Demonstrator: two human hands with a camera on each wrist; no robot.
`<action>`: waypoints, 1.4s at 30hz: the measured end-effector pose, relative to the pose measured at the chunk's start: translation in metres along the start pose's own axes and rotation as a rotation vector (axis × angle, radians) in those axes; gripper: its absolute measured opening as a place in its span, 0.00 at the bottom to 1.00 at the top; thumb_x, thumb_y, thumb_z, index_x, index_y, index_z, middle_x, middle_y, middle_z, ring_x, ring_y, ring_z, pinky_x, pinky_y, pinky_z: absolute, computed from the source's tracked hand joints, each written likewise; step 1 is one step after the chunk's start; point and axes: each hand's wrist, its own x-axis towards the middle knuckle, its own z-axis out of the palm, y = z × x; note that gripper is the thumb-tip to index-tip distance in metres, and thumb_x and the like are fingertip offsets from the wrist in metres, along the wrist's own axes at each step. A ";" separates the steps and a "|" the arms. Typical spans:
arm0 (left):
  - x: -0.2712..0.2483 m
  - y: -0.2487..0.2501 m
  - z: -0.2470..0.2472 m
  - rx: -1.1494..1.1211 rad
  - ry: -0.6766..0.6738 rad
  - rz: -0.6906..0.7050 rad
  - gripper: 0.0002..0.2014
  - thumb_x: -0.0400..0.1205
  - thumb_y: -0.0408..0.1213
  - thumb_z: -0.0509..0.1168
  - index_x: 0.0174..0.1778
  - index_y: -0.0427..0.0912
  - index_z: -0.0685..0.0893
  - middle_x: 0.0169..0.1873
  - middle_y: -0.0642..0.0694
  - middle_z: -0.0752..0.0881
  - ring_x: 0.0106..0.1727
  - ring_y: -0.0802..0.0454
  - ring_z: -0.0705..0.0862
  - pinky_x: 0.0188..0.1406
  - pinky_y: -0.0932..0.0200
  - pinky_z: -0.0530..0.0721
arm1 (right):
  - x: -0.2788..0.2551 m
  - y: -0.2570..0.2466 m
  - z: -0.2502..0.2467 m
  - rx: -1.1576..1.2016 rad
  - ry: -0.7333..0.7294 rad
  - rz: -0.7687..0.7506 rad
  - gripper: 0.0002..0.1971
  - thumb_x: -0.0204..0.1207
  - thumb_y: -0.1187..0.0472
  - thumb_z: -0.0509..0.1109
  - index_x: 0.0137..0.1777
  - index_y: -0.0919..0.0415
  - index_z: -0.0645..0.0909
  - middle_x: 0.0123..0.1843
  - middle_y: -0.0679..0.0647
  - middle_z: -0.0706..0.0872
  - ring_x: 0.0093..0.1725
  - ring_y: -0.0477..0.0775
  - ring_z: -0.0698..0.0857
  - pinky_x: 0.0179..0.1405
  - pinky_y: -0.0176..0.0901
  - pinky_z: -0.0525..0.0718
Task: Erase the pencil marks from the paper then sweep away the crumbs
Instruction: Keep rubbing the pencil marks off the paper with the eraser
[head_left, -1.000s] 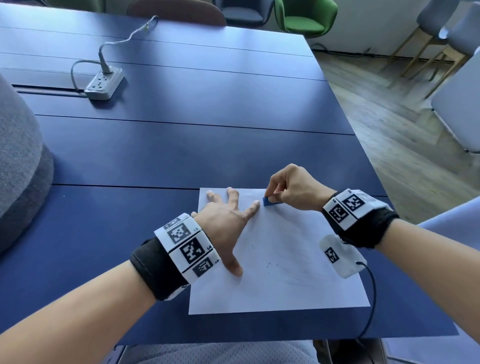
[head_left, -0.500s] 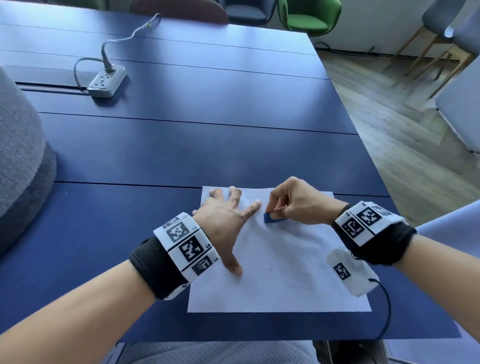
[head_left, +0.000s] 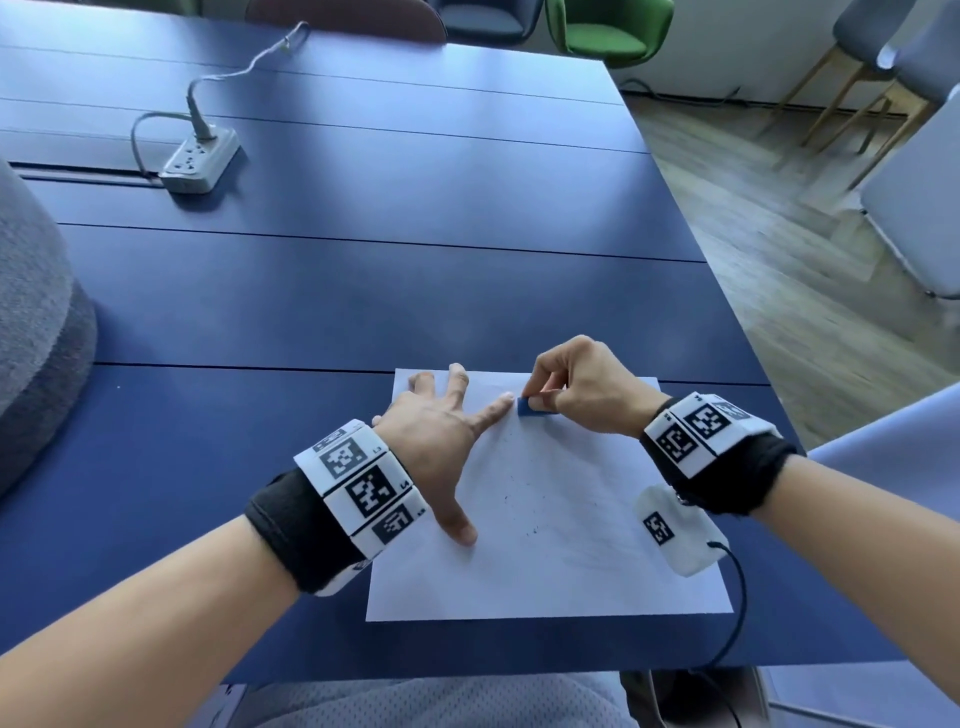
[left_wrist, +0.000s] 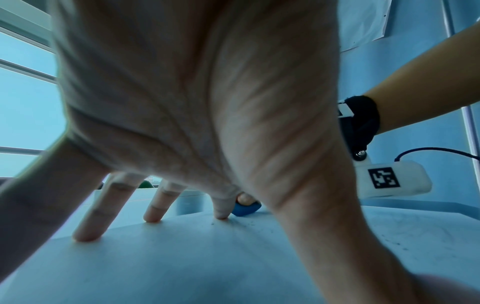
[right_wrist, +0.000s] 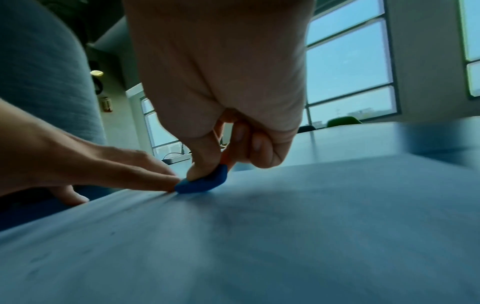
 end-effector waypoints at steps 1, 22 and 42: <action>0.000 0.000 0.000 0.001 0.000 0.001 0.75 0.49 0.69 0.81 0.81 0.68 0.32 0.83 0.39 0.39 0.77 0.31 0.53 0.63 0.33 0.79 | -0.003 0.001 0.001 0.012 -0.003 0.005 0.06 0.71 0.68 0.75 0.38 0.57 0.89 0.31 0.50 0.86 0.29 0.43 0.81 0.30 0.31 0.77; 0.000 0.002 -0.002 0.013 -0.015 -0.007 0.75 0.50 0.69 0.81 0.81 0.67 0.31 0.83 0.37 0.38 0.79 0.30 0.50 0.65 0.33 0.78 | -0.008 -0.001 0.003 0.032 -0.071 0.046 0.08 0.70 0.70 0.74 0.36 0.56 0.89 0.26 0.46 0.83 0.22 0.36 0.78 0.25 0.27 0.77; 0.000 0.003 -0.005 0.028 -0.035 -0.017 0.76 0.50 0.69 0.81 0.81 0.67 0.30 0.83 0.36 0.37 0.79 0.28 0.50 0.67 0.32 0.76 | -0.041 -0.004 0.010 -0.001 -0.254 -0.013 0.13 0.70 0.74 0.72 0.36 0.54 0.88 0.28 0.44 0.84 0.23 0.36 0.77 0.23 0.23 0.71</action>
